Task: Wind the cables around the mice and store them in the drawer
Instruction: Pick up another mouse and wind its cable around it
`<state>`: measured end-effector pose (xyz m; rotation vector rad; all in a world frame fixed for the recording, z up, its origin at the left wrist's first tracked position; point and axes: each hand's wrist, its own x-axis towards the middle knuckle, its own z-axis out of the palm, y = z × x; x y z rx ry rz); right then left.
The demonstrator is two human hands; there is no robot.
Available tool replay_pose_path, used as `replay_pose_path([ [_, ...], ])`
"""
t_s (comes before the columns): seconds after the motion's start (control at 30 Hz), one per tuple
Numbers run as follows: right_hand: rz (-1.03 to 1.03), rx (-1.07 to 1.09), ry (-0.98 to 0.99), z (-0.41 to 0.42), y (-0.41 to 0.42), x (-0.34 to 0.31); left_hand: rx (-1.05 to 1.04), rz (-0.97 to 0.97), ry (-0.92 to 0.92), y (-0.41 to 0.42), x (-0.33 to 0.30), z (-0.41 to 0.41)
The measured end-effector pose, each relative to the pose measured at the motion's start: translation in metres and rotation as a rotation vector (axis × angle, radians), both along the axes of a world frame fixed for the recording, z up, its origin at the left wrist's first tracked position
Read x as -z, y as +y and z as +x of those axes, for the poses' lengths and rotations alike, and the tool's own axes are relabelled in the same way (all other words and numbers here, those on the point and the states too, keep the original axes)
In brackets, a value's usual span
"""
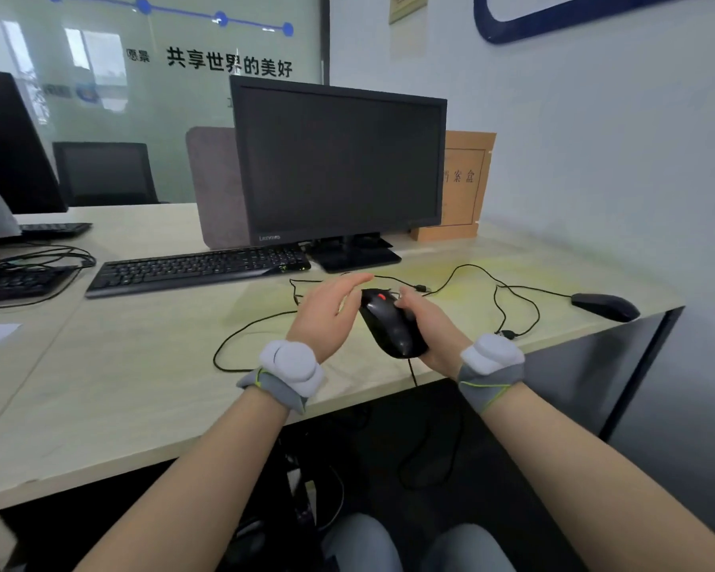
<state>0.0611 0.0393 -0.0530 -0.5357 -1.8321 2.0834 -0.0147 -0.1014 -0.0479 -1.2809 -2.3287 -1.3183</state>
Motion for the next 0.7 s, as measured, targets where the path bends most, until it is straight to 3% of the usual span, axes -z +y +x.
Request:
replay_pose_path([
  [0.17, 0.141, -0.147, 0.006, 0.013, 0.016, -0.005, 0.077, -0.128, -0.142, 0.007, -0.007, -0.014],
  [0.33, -0.248, -0.109, 0.249, 0.022, 0.024, -0.008, 0.022, -0.110, -0.217, 0.007, -0.006, -0.017],
  [0.47, -0.368, -0.095, 0.402, 0.020, 0.024, -0.013, -0.117, -0.297, -0.080, 0.010, -0.002, -0.012],
  [0.57, -0.328, -0.110, 0.457, 0.017, 0.016, -0.014, -0.115, -0.253, 0.046, 0.018, -0.005, -0.002],
  [0.7, -0.367, -0.105, 0.539, 0.012, 0.009, -0.014, 0.051, 0.045, -0.440, 0.024, -0.009, 0.014],
])
